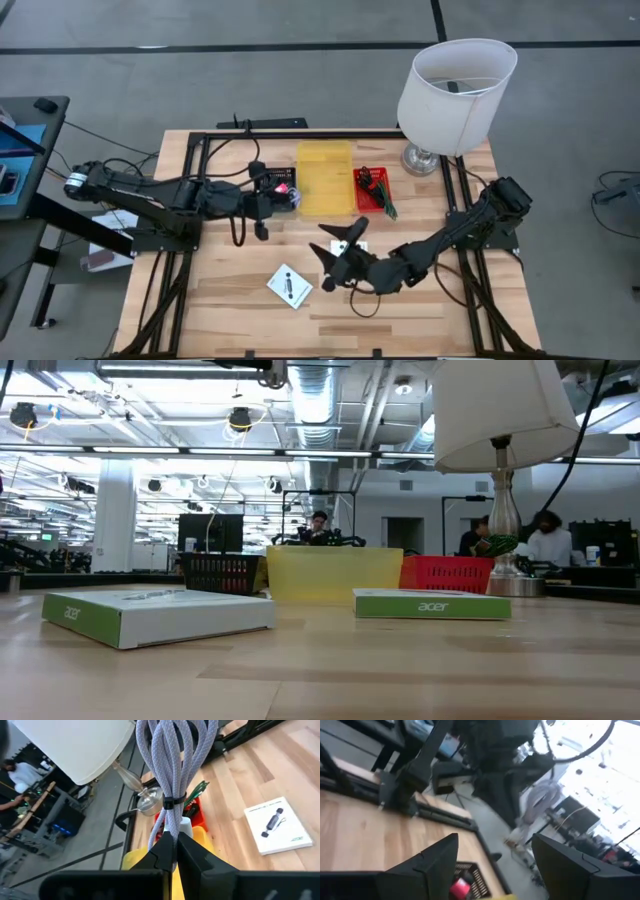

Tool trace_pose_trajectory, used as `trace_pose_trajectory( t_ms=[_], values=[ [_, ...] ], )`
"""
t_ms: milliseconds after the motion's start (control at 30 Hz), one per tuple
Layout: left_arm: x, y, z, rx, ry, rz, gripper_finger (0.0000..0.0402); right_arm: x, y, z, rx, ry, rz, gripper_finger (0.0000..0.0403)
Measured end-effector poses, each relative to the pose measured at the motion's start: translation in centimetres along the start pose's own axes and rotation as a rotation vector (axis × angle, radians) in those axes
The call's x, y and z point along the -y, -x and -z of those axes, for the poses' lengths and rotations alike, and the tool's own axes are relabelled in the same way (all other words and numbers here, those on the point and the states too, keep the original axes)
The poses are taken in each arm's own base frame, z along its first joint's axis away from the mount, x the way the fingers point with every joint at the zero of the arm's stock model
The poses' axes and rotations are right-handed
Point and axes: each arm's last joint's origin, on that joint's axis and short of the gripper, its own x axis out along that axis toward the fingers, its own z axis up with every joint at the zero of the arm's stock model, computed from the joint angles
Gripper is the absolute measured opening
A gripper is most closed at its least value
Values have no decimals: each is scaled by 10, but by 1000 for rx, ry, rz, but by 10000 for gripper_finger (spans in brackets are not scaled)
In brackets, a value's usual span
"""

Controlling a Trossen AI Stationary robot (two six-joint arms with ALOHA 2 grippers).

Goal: Pick and place items into bin
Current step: Put the gray charger cable into the red bin

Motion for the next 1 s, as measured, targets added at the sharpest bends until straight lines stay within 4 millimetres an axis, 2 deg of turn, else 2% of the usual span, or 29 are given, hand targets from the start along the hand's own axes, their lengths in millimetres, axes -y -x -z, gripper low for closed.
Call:
trace_pose_trajectory(
  t_ms=[133, 467, 1000],
  values=[
    [1, 0, 0, 4, 20, 18, 0, 6, -3, -5, 32, 1, 26, 250],
    [1, 0, -3, 63, 59, 78, 0, 25, -32, 1, 58, -80, 60, 250],
    [2, 0, -4, 83, 67, 102, 0, 44, -62, 10, 160, -108, 8, 250]
  ],
)
